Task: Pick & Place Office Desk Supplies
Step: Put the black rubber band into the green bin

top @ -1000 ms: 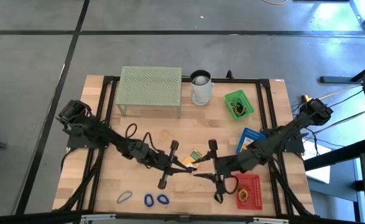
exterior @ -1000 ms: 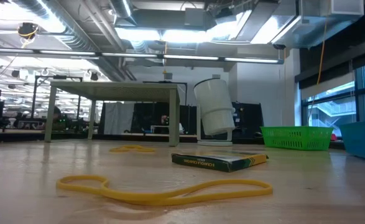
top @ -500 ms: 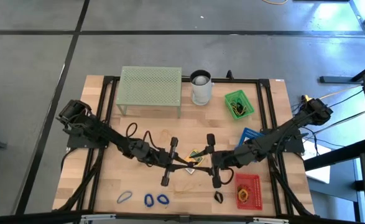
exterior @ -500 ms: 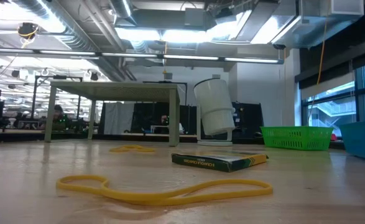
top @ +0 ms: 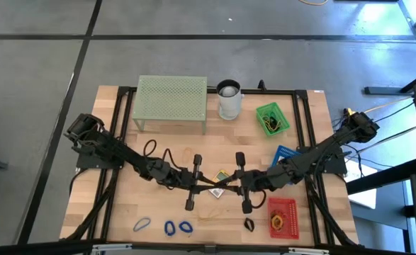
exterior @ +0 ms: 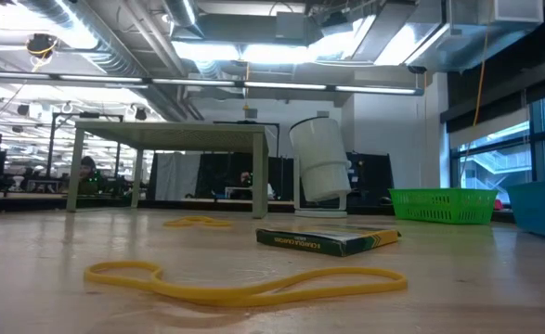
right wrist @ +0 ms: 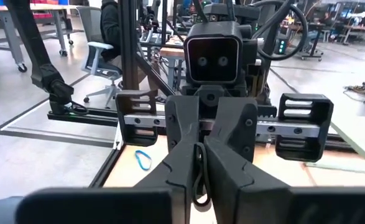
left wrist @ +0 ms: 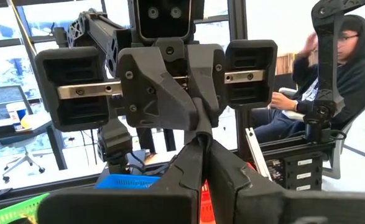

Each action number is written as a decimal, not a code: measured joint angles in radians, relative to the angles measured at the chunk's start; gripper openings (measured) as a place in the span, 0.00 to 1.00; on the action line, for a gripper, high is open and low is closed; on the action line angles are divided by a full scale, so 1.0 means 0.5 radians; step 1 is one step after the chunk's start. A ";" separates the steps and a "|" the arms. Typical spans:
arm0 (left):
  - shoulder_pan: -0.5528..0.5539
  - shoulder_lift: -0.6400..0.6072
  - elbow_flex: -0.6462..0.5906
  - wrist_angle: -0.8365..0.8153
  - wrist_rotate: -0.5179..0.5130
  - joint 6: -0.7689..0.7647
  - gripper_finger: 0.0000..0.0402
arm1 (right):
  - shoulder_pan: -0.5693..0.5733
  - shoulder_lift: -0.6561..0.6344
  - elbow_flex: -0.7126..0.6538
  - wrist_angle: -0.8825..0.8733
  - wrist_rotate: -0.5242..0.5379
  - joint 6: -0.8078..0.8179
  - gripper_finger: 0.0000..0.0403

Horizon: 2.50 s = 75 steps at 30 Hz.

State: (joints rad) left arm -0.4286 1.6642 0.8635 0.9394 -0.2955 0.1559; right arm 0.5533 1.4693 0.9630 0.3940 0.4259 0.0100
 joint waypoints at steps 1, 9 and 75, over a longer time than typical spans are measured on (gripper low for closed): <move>0.000 0.000 0.000 -0.001 0.000 0.002 0.02 | 0.000 0.000 0.000 -0.004 0.000 0.022 0.11; -0.001 0.000 -0.001 -0.001 0.002 0.013 0.02 | -0.002 0.000 0.000 -0.074 0.001 0.073 0.25; -0.036 0.000 -0.001 -0.226 -0.681 -0.076 0.39 | -1.466 -0.579 -0.547 -2.616 0.328 1.731 0.03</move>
State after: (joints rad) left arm -0.4466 1.6642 0.8631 0.8265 -0.6357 0.1177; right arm -0.1795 1.1797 0.6897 -0.9138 0.5899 0.8753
